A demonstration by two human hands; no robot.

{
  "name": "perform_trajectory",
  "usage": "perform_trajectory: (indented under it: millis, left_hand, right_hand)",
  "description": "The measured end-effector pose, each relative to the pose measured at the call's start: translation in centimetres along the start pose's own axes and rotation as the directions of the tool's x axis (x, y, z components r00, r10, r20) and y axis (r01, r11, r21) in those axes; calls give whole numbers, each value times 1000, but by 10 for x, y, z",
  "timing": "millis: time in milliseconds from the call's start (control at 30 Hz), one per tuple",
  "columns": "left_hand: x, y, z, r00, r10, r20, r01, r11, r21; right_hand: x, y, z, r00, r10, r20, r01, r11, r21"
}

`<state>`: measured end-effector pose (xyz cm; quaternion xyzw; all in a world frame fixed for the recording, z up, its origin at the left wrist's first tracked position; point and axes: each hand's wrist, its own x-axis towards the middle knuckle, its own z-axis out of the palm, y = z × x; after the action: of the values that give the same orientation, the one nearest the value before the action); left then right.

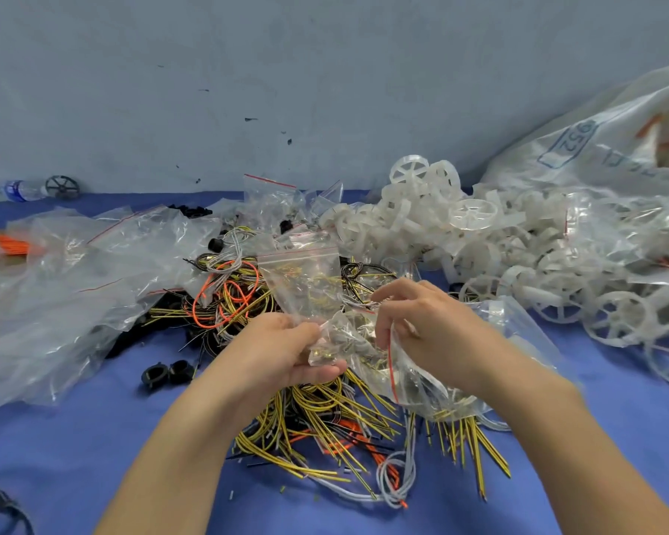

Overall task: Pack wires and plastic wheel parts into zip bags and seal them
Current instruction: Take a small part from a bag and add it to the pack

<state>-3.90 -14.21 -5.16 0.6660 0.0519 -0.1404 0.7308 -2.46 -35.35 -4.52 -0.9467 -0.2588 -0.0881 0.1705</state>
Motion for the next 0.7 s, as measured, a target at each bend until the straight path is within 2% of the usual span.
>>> perform_trajectory:
  millis: [100,267,500,700]
  left_hand:
    - [1,-2,12,997,4,76,3,996,-94]
    - [0,-6,44,960,-3,280,72,969,-238]
    - [9,-11,58,908,-40,416,183,934,-308]
    - [12,-7,67,783,46,621,231,905,-358]
  right_hand:
    - [-1,-2,-3,994,-14,-106,21,997,70]
    - [-3,-11,-6,974,-45,-223,80,985,151]
    - [-5,-15,-8,971,-59,-231,106,975,196]
    - [-2,-23,-7,958,-85,-274,127,982,141]
